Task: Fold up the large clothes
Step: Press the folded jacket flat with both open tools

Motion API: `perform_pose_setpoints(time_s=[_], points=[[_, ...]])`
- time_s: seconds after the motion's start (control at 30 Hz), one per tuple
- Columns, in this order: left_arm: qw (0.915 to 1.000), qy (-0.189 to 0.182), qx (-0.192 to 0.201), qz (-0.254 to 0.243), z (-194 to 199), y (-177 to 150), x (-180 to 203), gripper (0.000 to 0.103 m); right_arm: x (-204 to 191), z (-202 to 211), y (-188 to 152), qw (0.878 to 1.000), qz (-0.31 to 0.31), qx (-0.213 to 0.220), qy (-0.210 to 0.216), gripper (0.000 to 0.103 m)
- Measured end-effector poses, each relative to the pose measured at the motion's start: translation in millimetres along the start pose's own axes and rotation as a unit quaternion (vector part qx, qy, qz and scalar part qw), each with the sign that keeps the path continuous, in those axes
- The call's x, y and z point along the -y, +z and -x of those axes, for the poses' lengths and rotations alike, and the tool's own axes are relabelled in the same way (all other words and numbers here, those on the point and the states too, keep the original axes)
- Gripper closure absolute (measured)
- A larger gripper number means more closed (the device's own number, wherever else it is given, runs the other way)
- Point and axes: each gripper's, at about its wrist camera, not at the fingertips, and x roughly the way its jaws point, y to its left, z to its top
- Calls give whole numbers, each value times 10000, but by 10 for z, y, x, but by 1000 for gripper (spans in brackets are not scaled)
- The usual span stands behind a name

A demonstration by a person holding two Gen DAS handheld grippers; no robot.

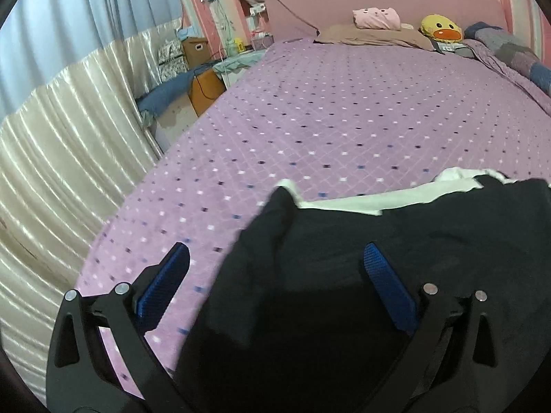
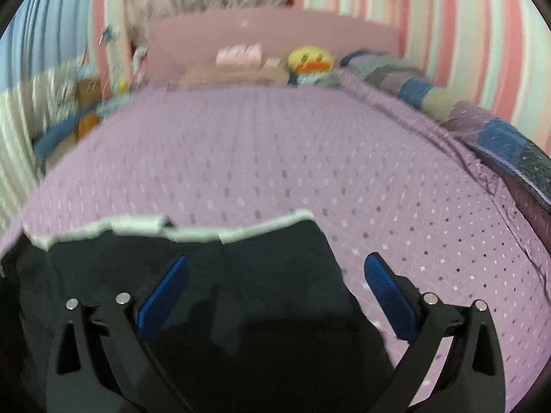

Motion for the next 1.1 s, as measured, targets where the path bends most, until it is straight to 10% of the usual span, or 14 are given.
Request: perform_pose_setpoints(time_s=[1.1], points=[[9888, -1133, -136, 957, -812, -430, -239, 3, 219, -673, -472, 9925, -705, 23, 1001, 1]])
